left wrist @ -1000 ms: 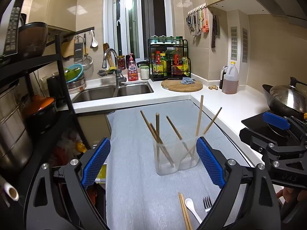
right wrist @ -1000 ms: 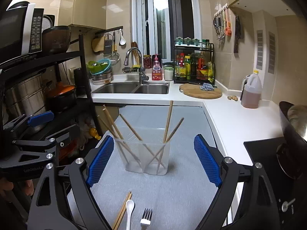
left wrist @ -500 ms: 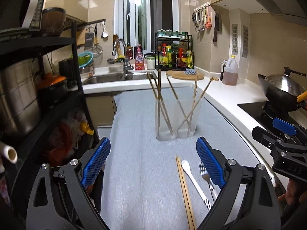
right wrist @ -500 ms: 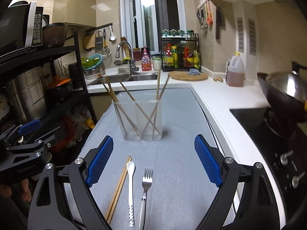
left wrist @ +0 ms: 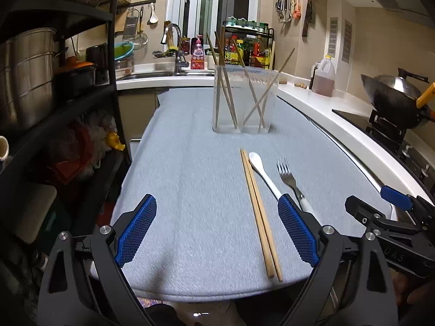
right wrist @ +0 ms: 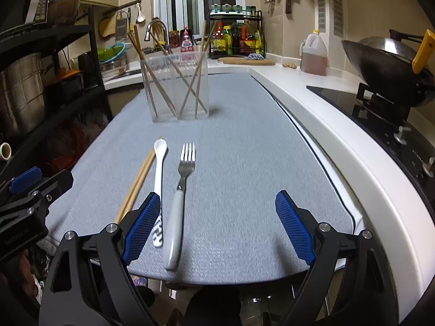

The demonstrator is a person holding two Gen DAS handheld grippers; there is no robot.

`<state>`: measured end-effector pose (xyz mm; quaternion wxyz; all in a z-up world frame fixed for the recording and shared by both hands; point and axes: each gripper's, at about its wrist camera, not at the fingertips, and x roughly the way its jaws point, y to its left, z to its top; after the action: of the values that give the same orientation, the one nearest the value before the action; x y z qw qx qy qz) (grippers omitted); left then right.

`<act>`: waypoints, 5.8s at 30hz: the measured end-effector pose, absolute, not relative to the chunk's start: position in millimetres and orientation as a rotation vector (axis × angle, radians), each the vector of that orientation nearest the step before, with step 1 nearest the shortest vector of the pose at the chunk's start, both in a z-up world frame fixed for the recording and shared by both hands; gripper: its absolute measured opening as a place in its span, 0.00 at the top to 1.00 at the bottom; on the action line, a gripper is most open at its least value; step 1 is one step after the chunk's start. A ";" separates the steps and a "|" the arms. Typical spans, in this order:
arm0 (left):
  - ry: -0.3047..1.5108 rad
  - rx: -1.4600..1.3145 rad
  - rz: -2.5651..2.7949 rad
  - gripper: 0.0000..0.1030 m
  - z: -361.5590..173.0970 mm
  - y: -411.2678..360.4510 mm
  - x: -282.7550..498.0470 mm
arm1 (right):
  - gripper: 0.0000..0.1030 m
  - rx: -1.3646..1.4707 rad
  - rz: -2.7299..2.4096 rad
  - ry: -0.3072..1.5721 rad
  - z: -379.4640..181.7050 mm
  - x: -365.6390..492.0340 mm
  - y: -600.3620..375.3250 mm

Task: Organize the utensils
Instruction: 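Withdraw both open tools back toward the fork, spoon and chopsticks, then grasp the white-handled fork with the right tool while the left tool grasps a chopstick, then carry the held fork and chopstick over the clear container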

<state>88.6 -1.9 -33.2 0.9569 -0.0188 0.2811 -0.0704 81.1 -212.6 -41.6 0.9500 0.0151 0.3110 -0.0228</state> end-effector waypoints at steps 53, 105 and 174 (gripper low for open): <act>0.608 0.036 -0.188 0.30 -92.5 -20.2 95.7 | 0.21 0.007 -0.036 0.655 -100.1 93.1 -209.4; 0.566 -0.058 -0.351 0.94 39.9 4.7 155.4 | 0.83 0.051 0.075 0.450 18.7 138.7 -217.9; 0.379 0.036 -0.380 0.94 189.1 -22.9 324.7 | 0.84 0.043 0.188 0.267 172.6 324.7 -200.7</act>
<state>324.7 -22.9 189.1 0.9640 0.0176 0.1872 -0.1878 324.7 -200.7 172.6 0.9865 0.0213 0.1328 0.0936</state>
